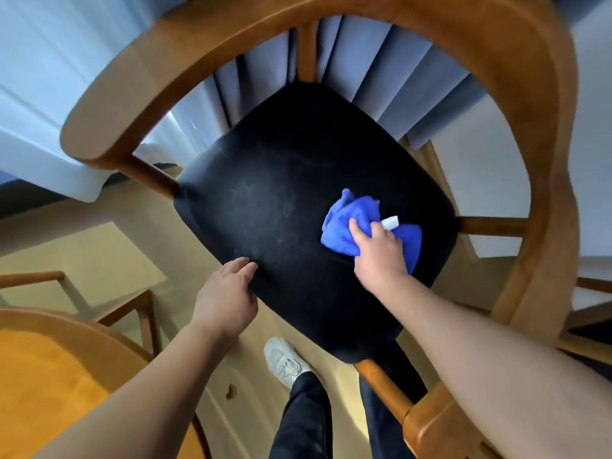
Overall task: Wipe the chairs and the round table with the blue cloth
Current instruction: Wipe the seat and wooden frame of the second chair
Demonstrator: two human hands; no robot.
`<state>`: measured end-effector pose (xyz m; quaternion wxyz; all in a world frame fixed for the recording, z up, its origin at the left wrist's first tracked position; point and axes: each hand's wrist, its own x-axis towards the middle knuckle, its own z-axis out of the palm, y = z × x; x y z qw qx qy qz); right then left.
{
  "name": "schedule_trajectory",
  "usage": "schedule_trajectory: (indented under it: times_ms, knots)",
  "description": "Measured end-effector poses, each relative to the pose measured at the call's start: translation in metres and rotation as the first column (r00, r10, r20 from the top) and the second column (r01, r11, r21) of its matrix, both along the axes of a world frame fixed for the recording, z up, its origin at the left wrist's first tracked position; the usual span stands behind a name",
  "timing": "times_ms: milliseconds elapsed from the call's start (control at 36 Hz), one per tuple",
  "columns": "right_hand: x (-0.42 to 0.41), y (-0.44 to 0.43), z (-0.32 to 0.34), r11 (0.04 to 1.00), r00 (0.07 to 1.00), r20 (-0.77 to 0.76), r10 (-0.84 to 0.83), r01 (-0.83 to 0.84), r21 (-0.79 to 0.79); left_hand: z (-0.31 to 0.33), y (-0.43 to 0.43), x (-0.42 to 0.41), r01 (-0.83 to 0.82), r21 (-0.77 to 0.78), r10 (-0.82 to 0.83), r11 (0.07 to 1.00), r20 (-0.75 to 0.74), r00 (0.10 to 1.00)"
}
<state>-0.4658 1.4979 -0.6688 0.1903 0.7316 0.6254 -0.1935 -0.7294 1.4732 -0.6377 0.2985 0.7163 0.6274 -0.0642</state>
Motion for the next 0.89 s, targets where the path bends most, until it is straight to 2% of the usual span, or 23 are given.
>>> schedule_trajectory:
  times_ms: [83,222,306,361,417,528,667,778,889]
  knots:
    - [-0.017,-0.04,0.0,0.995,0.996,-0.007,0.085,-0.085,-0.041,0.003,-0.001,-0.004,-0.015,-0.023,0.015,1.0,0.006,1.0]
    - [-0.046,-0.095,0.008,0.966,0.983,-0.103,0.155,-0.172,-0.191,0.01,0.002,-0.011,-0.041,-0.025,0.041,0.999,-0.003,0.999]
    - [-0.05,-0.092,0.016,0.942,0.98,-0.166,0.113,-0.158,-0.295,0.017,0.003,-0.015,-0.074,-0.025,0.074,0.997,-0.013,0.997]
    - [-0.048,-0.079,0.025,0.913,0.963,-0.268,0.043,-0.147,-0.38,0.022,0.004,-0.017,-0.086,-0.026,0.086,0.996,-0.02,0.996]
    - [-0.047,-0.067,0.035,0.887,0.931,-0.363,0.048,-0.207,-0.413,0.028,0.004,-0.021,-0.104,-0.016,0.103,0.994,-0.021,0.994]
    - [-0.04,-0.035,0.054,0.924,0.891,-0.443,0.096,-0.245,-0.292,0.036,0.009,-0.028,-0.152,-0.003,0.152,0.988,-0.017,0.988]
    - [-0.022,0.029,0.058,0.976,0.903,-0.428,0.04,-0.127,-0.177,0.041,0.012,-0.037,-0.187,0.015,0.187,0.982,-0.023,0.982]
    - [-0.019,0.081,0.048,0.992,0.951,-0.305,0.057,-0.088,-0.088,0.041,0.009,-0.042,-0.223,0.046,0.224,0.974,-0.022,0.974]
    - [-0.034,0.11,0.03,0.988,0.976,-0.171,0.133,-0.144,-0.052,0.038,0.006,-0.049,-0.236,0.072,0.239,0.969,-0.03,0.971]
